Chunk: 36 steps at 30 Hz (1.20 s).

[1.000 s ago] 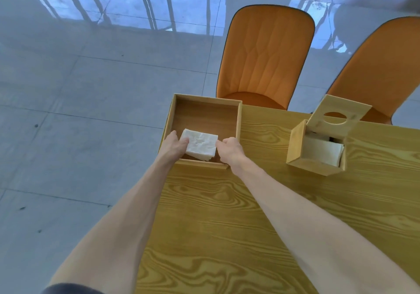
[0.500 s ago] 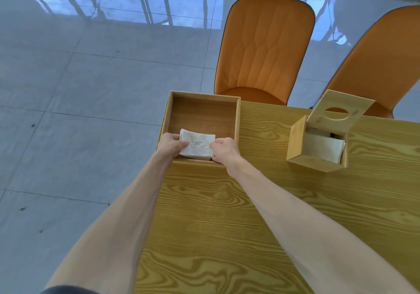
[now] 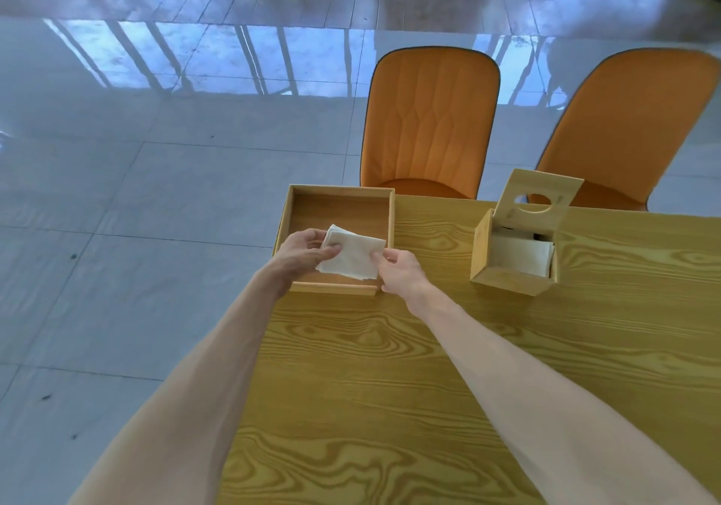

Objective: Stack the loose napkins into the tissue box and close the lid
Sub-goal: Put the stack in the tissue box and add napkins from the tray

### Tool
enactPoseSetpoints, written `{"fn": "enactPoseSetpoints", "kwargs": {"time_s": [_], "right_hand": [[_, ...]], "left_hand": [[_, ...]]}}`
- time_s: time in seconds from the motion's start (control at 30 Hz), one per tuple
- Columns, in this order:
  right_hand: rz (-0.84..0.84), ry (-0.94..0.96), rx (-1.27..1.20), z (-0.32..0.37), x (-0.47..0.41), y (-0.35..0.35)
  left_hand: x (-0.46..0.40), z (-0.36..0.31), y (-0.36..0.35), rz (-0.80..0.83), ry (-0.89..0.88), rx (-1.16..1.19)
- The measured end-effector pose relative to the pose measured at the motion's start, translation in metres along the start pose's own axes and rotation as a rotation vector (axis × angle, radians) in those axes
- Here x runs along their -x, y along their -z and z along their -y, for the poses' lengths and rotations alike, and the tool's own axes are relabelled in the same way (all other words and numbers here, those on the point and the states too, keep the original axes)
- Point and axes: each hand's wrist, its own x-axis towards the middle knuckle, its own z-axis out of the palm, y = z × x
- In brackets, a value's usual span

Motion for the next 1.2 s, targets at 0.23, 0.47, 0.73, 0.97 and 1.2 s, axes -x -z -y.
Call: {"fn": "enactPoseSetpoints", "kwargs": {"time_s": [0.23,0.47,0.73,0.97,1.2], "right_hand": [[0.116,0.078,-0.160,-0.010,0.032,0.042],[0.131,0.181,-0.306,-0.032,0.057,0.088],[-0.011,0.161,-0.349,-0.059,0.068,0.148],[-0.272,0.107,-0.302,-0.079,0.055,0.196],[-0.464,0.148,-0.181,-0.083,0.035,0.229]], "left_hand": [[0.028,-0.021,-0.020,0.081,-0.070,0.107],[0.044,-0.033,-0.071,0.177,-0.074,0.184],[0.037,-0.044,-0.141,0.202,-0.019,0.199],[0.027,-0.055,-0.192,0.147,-0.058,0.093],[-0.001,-0.070,-0.233,0.048,-0.127,0.056]]}}
